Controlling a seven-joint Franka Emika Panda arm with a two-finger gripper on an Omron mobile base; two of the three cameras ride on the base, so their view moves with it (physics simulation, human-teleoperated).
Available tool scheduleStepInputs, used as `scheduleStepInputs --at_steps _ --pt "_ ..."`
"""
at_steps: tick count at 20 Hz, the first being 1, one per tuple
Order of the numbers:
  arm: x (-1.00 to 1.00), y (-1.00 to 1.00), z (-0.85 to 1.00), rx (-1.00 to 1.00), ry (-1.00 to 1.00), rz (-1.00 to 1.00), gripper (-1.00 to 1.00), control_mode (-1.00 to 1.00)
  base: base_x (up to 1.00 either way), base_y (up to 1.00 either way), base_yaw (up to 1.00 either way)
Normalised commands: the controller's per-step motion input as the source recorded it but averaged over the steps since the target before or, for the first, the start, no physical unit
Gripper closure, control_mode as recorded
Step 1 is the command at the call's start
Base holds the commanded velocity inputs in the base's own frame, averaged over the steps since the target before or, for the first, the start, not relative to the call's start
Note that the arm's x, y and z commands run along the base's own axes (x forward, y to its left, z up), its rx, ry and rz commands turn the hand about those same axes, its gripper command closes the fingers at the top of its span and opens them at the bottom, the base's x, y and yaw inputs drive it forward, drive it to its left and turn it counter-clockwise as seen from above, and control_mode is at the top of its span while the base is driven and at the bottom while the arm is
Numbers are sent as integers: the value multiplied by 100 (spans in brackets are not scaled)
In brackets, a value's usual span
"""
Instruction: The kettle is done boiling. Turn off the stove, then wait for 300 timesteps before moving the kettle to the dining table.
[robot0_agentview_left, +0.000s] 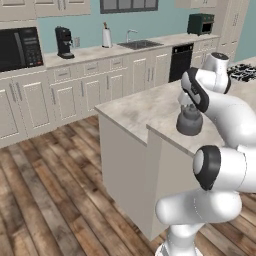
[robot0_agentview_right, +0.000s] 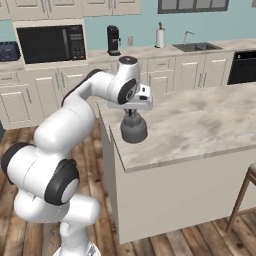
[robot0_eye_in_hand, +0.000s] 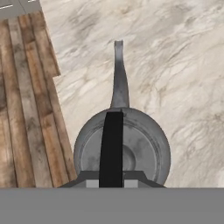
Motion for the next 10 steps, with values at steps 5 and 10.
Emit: scheduleStepInputs --at_steps 5,10 --pt "2 -6 -7 0 0 0 100 -100 0 0 0" --pt "3 -2 -9 0 0 0 100 -100 0 0 0"
